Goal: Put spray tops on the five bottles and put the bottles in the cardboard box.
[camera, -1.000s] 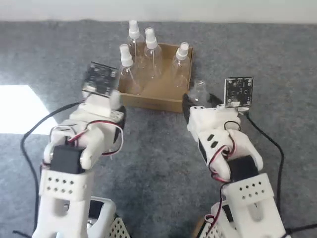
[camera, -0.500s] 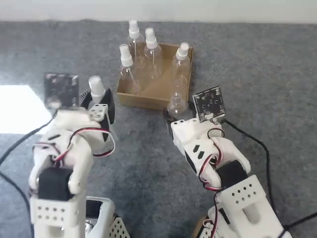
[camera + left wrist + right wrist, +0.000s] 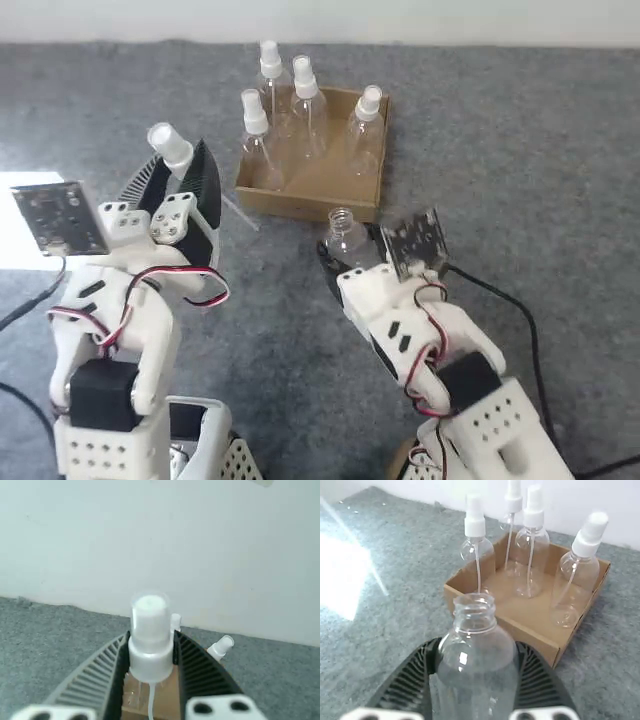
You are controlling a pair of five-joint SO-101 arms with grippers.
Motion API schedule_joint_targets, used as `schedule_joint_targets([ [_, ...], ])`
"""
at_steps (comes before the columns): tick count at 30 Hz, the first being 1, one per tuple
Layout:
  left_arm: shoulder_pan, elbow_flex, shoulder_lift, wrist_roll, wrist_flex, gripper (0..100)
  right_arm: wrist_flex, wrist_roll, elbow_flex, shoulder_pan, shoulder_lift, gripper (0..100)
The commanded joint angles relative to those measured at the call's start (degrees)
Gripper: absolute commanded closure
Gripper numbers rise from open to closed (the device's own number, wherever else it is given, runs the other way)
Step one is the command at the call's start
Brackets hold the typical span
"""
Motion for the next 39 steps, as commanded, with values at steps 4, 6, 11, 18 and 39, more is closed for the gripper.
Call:
schedule_joint_targets([
  [4, 0.35, -5.05, -0.62, 2.99, -1.49, 97, -1.27, 6.86, 5.19, -0.92, -12.97, 98.6],
  [6, 0.35, -6.29, -0.62, 2.99, -1.49, 97, -1.27, 8.0, 6.68, -2.68, -14.29, 98.6],
  [11, 2.64, -9.89, -0.62, 2.73, 1.41, 97, -4.53, 11.34, 10.64, -6.81, -15.69, 98.6],
  [18, 6.86, -12.18, -0.62, 2.46, 5.01, 97, -8.13, 13.19, 13.45, -6.9, -15.78, 98.6],
  [39, 15.82, -7.34, -0.62, -0.35, 5.27, 97, -8.48, 13.19, 13.36, -9.45, -15.78, 98.6],
])
